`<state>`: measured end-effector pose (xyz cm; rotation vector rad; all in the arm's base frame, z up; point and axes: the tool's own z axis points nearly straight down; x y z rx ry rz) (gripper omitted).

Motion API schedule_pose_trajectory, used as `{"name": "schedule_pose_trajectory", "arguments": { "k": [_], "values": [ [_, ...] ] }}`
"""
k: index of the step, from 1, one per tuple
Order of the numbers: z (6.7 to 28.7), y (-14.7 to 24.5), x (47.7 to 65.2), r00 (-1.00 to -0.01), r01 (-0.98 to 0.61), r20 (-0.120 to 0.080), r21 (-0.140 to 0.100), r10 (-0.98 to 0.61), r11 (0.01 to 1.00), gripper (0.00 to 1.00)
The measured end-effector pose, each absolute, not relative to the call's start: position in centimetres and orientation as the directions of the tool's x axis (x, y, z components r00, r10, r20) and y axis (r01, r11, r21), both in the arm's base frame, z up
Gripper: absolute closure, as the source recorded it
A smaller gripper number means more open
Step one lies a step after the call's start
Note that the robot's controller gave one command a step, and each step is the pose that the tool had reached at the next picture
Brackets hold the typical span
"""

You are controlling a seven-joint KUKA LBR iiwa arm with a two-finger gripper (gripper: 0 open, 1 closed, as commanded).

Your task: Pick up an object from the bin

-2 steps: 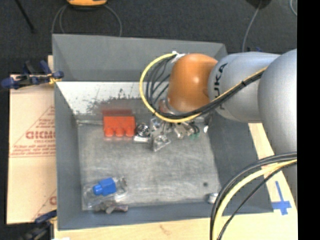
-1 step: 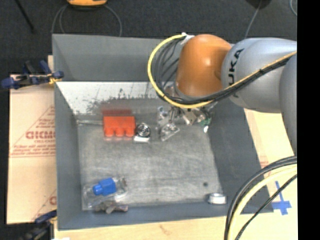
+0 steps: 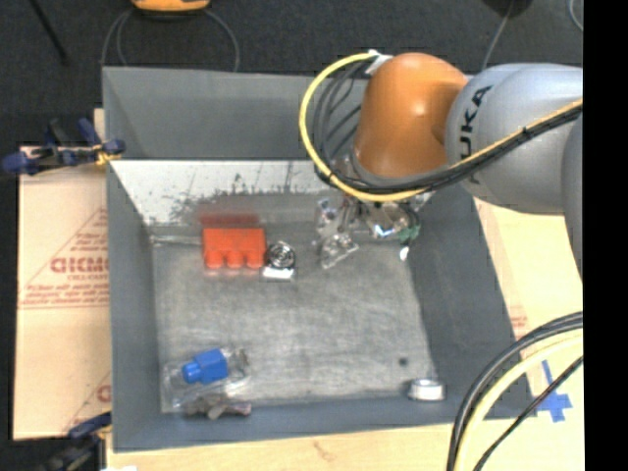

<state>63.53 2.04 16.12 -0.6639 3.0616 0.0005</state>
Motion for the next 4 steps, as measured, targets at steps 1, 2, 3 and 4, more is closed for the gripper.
{"name": "schedule_pose_trajectory", "arguments": {
  "k": [1, 2, 3, 4],
  "values": [
    [15.7, 2.2, 64.4, -0.912, -0.411, -0.01, -0.001, -0.411, 0.912, 1.0],
    [15.3, 3.6, 62.1, -0.981, -0.192, -0.003, 0.002, -0.192, 0.981, 1.0],
    [15.4, 3.5, 62.1, -0.981, -0.193, -0.004, 0.001, -0.193, 0.981, 0.0],
    [7.5, 5.9, 64.4, -0.987, -0.157, -0.022, 0.001, -0.157, 0.988, 0.0]
  ]
}}
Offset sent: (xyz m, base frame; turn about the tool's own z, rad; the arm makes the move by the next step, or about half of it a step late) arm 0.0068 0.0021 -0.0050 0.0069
